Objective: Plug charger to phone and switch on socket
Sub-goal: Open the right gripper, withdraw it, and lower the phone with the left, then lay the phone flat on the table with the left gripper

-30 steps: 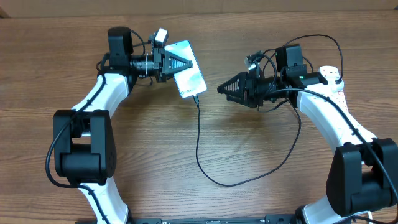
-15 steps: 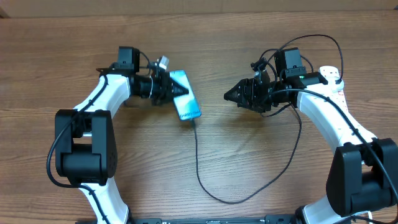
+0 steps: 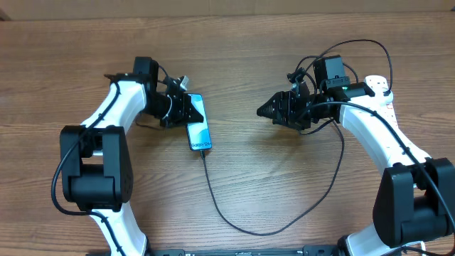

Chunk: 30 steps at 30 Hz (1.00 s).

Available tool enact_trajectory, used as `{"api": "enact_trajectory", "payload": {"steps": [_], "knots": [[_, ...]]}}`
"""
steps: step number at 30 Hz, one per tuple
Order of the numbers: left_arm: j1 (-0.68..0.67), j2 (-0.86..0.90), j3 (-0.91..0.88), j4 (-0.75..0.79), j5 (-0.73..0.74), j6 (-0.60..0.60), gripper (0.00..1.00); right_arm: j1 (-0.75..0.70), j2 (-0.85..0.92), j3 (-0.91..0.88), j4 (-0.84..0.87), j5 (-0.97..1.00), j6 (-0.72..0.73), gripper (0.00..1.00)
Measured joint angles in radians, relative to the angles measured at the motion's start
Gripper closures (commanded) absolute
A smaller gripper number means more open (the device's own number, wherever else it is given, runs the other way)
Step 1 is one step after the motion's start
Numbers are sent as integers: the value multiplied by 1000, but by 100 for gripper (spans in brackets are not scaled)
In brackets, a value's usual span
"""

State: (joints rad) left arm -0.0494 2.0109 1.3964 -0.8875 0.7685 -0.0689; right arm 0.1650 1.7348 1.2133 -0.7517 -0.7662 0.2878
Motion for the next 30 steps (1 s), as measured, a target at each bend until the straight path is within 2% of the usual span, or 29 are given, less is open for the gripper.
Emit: {"api": "enact_trajectory", "payload": {"steps": [7, 30], "knots": [[6, 2, 56, -55, -60, -12, 96, 0, 0, 0, 0, 0, 0, 34], [6, 107, 56, -23, -100, -119, 96, 0, 0, 0, -2, 0, 0, 34]]}}
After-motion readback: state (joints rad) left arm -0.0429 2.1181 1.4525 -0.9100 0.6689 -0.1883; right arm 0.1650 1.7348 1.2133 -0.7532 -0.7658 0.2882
